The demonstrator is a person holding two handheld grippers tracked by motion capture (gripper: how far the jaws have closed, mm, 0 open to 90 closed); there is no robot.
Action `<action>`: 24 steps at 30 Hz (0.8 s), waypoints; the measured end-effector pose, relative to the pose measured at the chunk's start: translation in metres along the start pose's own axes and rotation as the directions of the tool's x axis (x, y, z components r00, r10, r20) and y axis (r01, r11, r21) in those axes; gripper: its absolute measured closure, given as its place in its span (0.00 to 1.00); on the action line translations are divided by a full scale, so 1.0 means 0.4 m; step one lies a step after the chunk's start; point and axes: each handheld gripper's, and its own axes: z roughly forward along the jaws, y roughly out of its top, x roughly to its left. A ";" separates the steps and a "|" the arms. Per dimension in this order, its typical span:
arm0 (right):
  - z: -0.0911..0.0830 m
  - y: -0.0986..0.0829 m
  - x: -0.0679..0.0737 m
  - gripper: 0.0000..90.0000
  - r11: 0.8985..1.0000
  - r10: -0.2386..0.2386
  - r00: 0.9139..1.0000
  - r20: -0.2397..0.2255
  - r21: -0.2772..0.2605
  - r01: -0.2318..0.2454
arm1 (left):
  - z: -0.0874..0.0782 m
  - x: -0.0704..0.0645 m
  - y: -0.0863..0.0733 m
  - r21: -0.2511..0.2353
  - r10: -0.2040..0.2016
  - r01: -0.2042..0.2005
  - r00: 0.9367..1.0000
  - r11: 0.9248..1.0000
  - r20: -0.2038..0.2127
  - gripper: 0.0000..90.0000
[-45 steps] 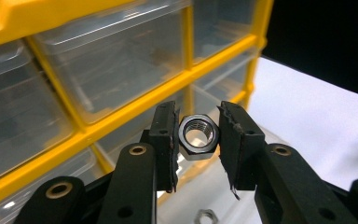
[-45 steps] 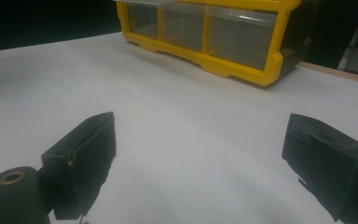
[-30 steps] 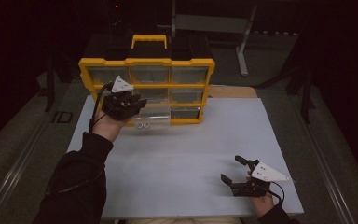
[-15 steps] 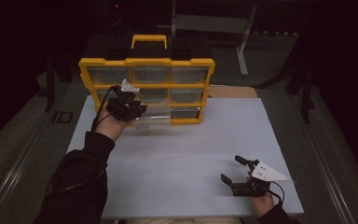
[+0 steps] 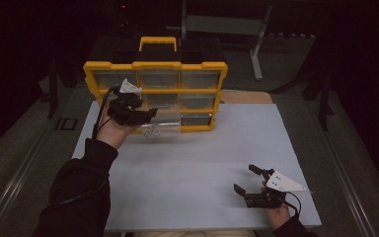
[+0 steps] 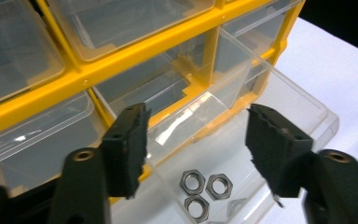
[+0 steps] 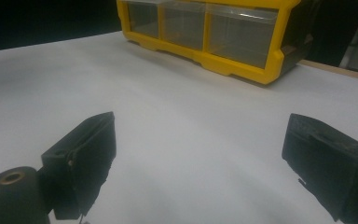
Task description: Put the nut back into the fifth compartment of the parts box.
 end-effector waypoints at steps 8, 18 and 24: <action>0.000 0.000 0.000 0.11 1.000 0.001 1.000 0.001 -0.002 -0.001 | -0.031 -0.001 -0.019 -0.029 0.002 -0.001 0.999 1.000 0.036 0.19; -0.001 0.001 0.001 0.11 1.000 -0.002 1.000 0.004 -0.003 0.002 | -0.069 -0.003 -0.078 -0.065 -0.001 0.009 0.993 0.998 0.116 0.02; -0.001 0.002 0.002 0.11 1.000 -0.002 1.000 0.005 -0.003 0.002 | -0.088 -0.005 -0.116 -0.079 0.000 0.012 0.987 0.997 0.162 0.00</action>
